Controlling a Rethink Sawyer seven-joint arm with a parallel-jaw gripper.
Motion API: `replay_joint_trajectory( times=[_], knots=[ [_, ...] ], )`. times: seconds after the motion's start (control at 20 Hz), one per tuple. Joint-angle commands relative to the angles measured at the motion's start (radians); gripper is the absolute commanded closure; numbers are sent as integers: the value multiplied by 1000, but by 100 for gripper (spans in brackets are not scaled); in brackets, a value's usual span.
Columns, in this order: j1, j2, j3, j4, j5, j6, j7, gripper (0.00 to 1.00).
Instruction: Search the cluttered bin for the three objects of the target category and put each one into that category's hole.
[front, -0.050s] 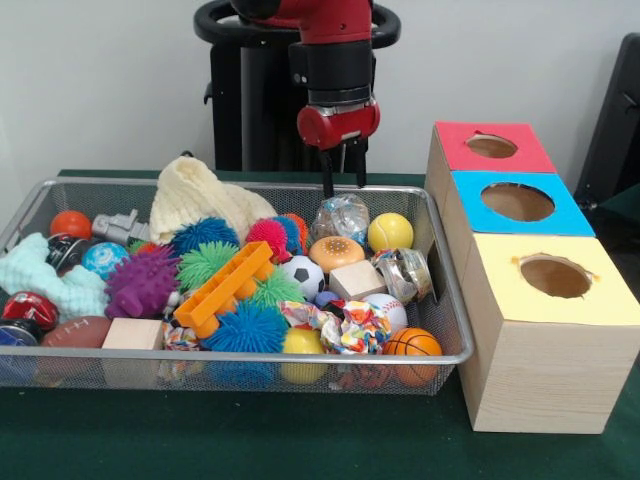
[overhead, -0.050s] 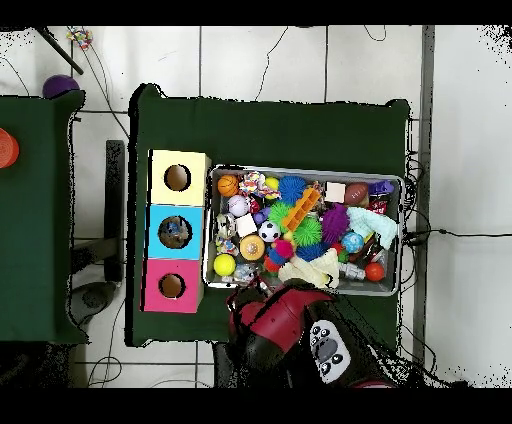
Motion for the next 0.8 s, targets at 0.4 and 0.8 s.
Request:
replay_joint_trajectory(
  times=[0.4, 0.8],
  knots=[
    [2, 31, -32, -57, 20, -15, 100, 0],
    [68, 32, -42, -84, 86, 18, 125, 0]
  ],
)
